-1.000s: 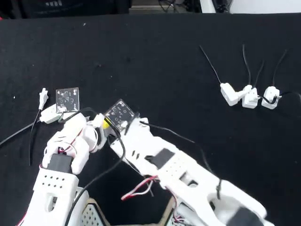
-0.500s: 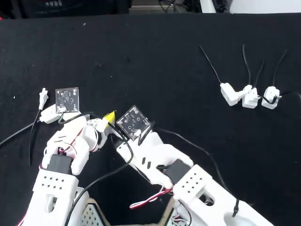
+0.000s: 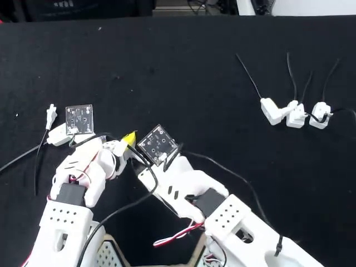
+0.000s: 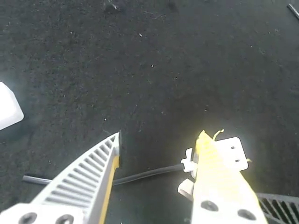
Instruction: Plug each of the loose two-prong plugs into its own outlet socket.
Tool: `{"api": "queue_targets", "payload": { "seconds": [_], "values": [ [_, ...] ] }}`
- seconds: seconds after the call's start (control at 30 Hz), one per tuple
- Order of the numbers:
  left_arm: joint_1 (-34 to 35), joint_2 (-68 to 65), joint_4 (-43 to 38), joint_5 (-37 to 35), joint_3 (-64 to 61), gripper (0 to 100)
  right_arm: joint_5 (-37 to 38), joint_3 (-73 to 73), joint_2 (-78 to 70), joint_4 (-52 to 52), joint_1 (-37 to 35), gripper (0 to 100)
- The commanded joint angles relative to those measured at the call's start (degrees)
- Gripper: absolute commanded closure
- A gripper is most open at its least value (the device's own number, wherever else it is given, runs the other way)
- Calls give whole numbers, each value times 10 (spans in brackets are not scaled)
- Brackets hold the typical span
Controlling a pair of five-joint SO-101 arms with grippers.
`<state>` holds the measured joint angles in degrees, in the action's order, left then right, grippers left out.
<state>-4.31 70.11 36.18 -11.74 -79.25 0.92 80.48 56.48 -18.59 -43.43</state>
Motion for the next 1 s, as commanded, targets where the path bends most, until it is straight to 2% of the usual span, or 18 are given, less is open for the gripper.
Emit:
{"api": "queue_targets", "payload": {
  "seconds": [0.0, 0.17, 0.33, 0.97],
  "values": [
    [-5, -2, -3, 4, -2, 744, -8, -27, 38, 2, 25, 988],
    [-5, -2, -3, 4, -2, 744, -10, -27, 38, 2, 25, 988],
    [-7, -2, -3, 4, -2, 744, -72, -32, 59, 2, 25, 988],
    [-7, 3, -5, 4, -9, 744, -76, -22, 84, 5, 25, 988]
  ]
}}
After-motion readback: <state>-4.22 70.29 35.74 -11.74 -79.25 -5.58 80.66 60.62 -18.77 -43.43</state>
